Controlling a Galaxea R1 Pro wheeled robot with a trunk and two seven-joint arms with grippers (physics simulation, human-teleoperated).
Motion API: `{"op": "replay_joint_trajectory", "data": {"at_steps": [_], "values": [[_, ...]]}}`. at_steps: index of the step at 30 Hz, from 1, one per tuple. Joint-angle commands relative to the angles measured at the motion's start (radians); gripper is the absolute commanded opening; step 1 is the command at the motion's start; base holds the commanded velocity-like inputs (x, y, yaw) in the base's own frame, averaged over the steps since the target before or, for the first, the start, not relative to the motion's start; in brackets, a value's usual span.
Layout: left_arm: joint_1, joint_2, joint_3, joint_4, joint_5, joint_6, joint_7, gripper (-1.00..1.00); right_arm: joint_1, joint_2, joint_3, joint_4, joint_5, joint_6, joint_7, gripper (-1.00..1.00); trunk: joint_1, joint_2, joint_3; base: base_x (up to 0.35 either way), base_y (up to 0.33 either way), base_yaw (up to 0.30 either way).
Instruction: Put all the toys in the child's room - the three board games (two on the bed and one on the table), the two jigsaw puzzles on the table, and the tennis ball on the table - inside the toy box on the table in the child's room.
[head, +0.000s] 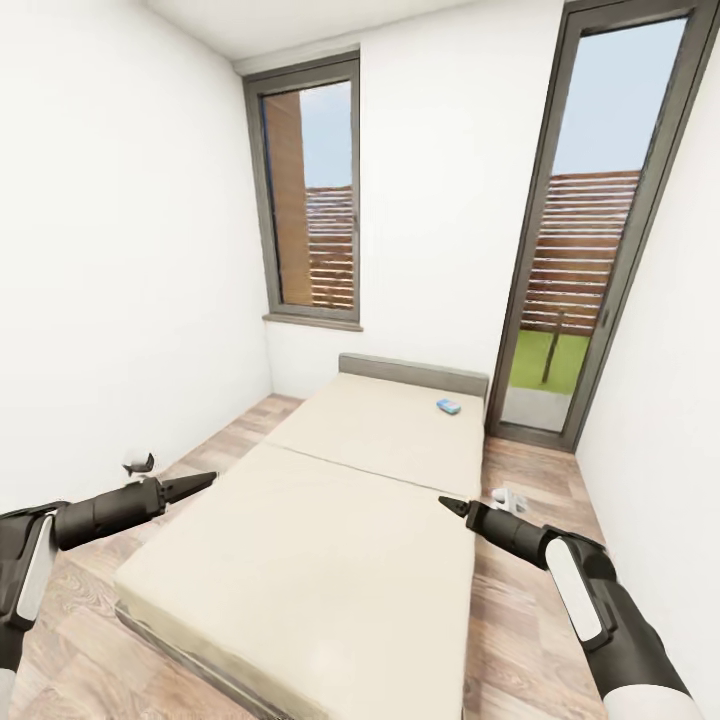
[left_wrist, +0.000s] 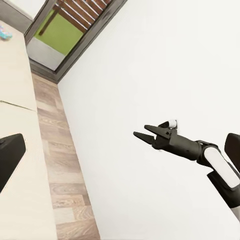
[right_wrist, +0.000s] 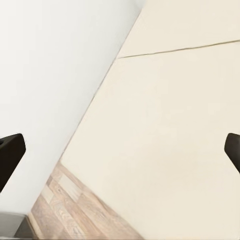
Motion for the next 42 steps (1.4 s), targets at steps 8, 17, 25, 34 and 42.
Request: {"op": "replay_joint_trajectory", "data": {"at_steps": [8, 17, 25, 34, 42], "values": [[-0.001, 0.000, 0.000, 0.001, 0.001, 0.009, -0.002, 1.00, 0.000, 0.000, -0.002, 0.000, -0.001, 0.006, 0.003, 1.00, 0.000, -0.001, 0.000, 0.000, -0.076, 0.281], [-0.001, 0.000, 0.000, 0.000, 0.001, 0.009, -0.002, 1.00, 0.000, 0.001, -0.002, 0.000, -0.001, 0.006, 0.003, 1.00, 0.000, -0.001, -0.001, 0.000, -0.004, 0.281], [-0.001, 0.000, 0.000, 0.000, 0.002, 0.008, -0.002, 1.00, 0.000, 0.001, -0.002, 0.000, -0.001, 0.006, 0.003, 1.00, 0.000, -0.001, -0.003, 0.000, 0.000, 0.281], [-0.001, -0.001, 0.000, 0.000, 0.001, 0.007, -0.002, 1.00, 0.000, 0.002, -0.002, 0.000, -0.001, 0.006, 0.003, 1.00, 0.000, -0.001, -0.006, -0.126, -0.048, 0.281], [-0.001, -0.001, 0.000, 0.000, 0.001, 0.007, -0.002, 1.00, 0.000, 0.001, -0.002, 0.000, -0.001, 0.006, 0.003, 1.00, 0.000, -0.001, -0.009, -0.196, -0.084, 0.281]]}}
